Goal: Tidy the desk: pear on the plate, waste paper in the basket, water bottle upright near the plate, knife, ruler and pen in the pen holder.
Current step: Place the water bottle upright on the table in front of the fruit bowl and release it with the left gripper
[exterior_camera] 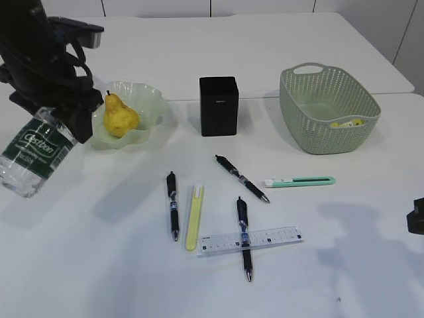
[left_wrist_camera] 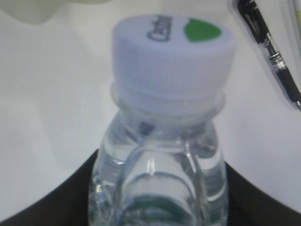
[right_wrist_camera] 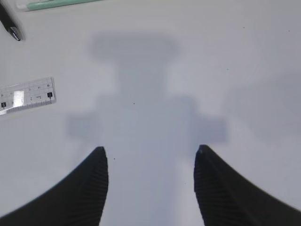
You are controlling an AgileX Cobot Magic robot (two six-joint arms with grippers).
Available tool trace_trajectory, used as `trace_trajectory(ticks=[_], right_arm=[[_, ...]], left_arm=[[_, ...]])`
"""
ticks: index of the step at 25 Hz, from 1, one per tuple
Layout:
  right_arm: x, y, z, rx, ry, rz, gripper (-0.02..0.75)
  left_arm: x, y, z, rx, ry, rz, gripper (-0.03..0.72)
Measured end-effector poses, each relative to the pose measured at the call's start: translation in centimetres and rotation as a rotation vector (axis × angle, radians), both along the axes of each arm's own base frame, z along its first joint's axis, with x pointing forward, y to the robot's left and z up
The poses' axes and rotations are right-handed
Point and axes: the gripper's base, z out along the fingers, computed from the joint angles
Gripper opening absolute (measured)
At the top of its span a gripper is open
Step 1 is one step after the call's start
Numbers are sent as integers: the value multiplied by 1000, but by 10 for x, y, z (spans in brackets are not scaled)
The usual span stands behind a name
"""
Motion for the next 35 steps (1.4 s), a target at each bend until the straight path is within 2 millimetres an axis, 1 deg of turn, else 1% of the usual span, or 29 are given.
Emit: trace_trajectory(ticks=[3,6,10,13,16,17,22,23,25,27,30,32,35], right_arm=[[0,0,0,1,0,-1,459],[0,0,0,1,0,-1,459],[0,0,0,1,2,0,460],[0,0,0,1,2,0,459],[0,0,0,1,2,0,459],[0,0,0,1,2,0,459],[0,0,0,1,2,0,459],[0,0,0,1,2,0,459],[0,0,0,1,2,0,459],[0,0,0,1,2,0,459],[0,0,0,1,2,0,459],[0,0,0,1,2,0,459],[0,0,0,0,2,0,459]], left_arm=[[-11,4,26,-23,-62,4,400],[-25,9,45,-55,-154,3,400],[-49,17,50,-110,-296,4,400],[-66,22,38,-153,-404,-5,400],[-80,26,19,-200,-519,-19,400],[-82,27,15,-222,-573,-24,400],[-92,27,-21,-319,-787,-43,400],[-93,27,-24,-352,-854,-41,400],[-97,34,-33,-405,-956,3,400],[-96,43,-37,-449,-1067,84,400],[-87,57,-48,-448,-1138,179,400],[-81,60,-59,-437,-1150,202,400],[-72,59,-76,-430,-1170,202,400]])
